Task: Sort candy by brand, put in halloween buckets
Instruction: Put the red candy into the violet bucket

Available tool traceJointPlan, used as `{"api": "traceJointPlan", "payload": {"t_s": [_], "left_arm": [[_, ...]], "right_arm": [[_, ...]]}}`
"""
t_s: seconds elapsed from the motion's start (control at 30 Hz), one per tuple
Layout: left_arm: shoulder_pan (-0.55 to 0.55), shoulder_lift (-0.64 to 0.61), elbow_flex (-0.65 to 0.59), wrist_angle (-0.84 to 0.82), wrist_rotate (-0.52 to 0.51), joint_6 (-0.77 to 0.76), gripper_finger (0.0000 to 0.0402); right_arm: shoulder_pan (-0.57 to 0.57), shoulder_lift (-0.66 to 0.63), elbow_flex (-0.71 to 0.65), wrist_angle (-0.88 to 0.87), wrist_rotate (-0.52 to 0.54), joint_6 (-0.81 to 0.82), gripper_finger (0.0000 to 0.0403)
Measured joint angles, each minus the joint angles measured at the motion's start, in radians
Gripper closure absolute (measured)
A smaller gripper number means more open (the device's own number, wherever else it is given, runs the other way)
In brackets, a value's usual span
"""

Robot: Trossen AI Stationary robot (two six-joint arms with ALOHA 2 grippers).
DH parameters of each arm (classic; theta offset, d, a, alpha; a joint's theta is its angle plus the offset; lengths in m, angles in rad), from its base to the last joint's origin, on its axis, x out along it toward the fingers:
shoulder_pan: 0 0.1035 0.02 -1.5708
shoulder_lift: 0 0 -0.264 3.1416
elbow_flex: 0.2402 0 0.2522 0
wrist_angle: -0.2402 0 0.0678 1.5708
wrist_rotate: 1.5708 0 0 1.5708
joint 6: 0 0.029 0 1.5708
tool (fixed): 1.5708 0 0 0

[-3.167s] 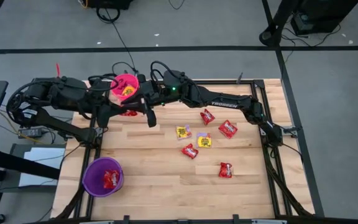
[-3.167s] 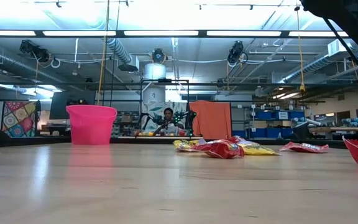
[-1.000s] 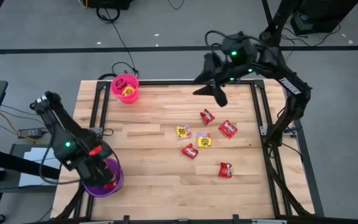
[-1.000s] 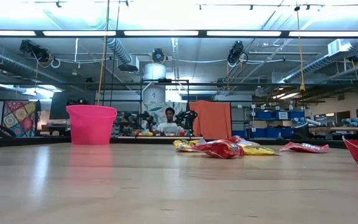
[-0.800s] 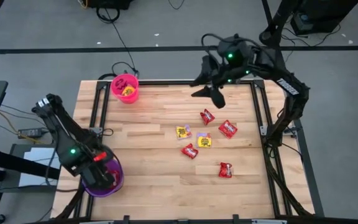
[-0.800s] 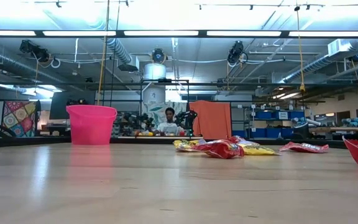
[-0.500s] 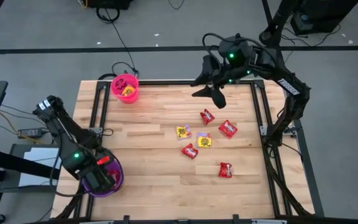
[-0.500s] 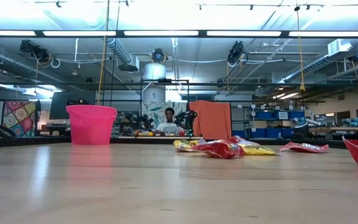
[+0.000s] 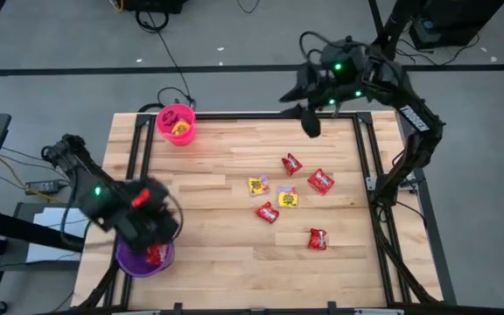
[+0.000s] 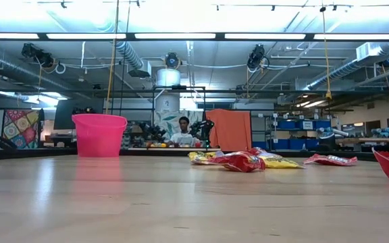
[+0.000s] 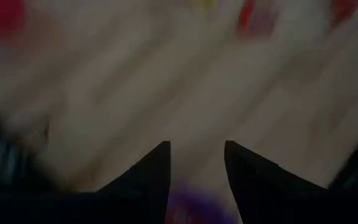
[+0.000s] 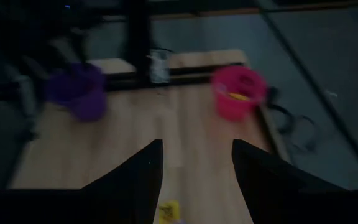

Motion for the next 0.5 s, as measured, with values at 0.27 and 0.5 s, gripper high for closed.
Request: {"api": "traceJointPlan", "payload": {"t_s": [0.27, 0.5], "left_arm": [[0.345, 0.005, 0.054, 0.100, -0.090, 0.481, 0.0244], [0.613, 0.021, 0.053, 0.341, -0.057, 0.871, 0.0244]], "right_arm": [[-0.164, -0.089, 0.000, -0.202, 0.151, 0.030, 0.0199], [-0.212, -0.113, -0.008, -0.346, 0.199, 0.120, 0.0199]]}}
